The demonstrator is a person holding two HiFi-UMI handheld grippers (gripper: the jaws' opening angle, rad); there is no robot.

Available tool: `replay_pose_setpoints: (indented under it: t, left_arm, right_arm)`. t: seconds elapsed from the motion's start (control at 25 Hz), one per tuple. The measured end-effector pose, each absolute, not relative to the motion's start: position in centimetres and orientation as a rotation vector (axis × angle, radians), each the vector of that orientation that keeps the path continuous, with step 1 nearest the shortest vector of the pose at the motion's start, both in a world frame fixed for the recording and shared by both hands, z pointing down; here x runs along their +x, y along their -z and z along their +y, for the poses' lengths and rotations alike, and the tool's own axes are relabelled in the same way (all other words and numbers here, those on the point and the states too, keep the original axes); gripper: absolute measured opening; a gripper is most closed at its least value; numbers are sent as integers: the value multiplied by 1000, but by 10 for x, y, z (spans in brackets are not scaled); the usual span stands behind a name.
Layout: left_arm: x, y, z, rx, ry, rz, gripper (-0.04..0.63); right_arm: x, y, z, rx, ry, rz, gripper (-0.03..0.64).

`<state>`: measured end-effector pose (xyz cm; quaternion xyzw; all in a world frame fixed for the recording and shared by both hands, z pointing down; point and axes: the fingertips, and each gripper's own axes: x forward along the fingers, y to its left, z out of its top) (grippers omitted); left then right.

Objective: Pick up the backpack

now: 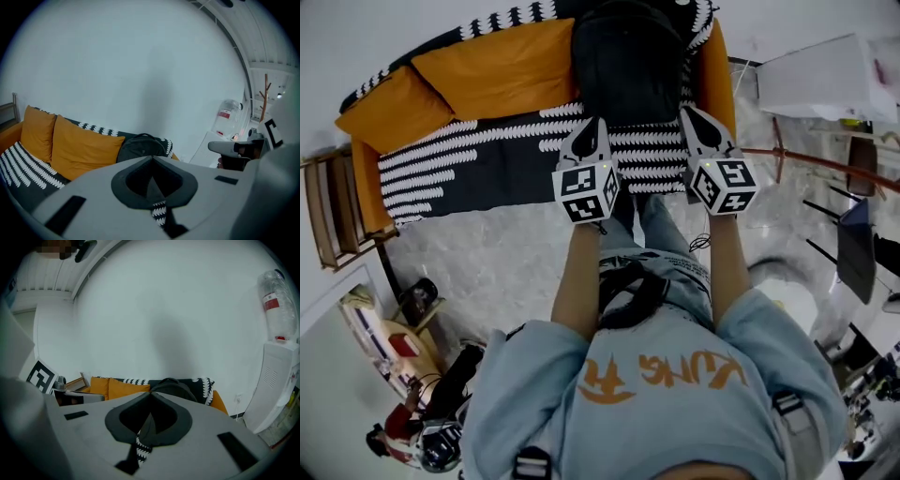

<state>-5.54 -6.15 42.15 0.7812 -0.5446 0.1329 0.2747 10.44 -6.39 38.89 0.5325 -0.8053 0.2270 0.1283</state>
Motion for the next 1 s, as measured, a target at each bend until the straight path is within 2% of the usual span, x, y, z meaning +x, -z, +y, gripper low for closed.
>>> replay_pose_setpoints:
  t: [0.36,1.0]
  left_arm:
    - [-43,-437,-93,2083,-331,-1478,20]
    - [-46,-499,-155,2021,-461,-1506,20]
  right_arm:
    - [129,-421,-102,1522,-701,-2309,-1]
    - [148,-472,-173,1521,-782,-2276,-2]
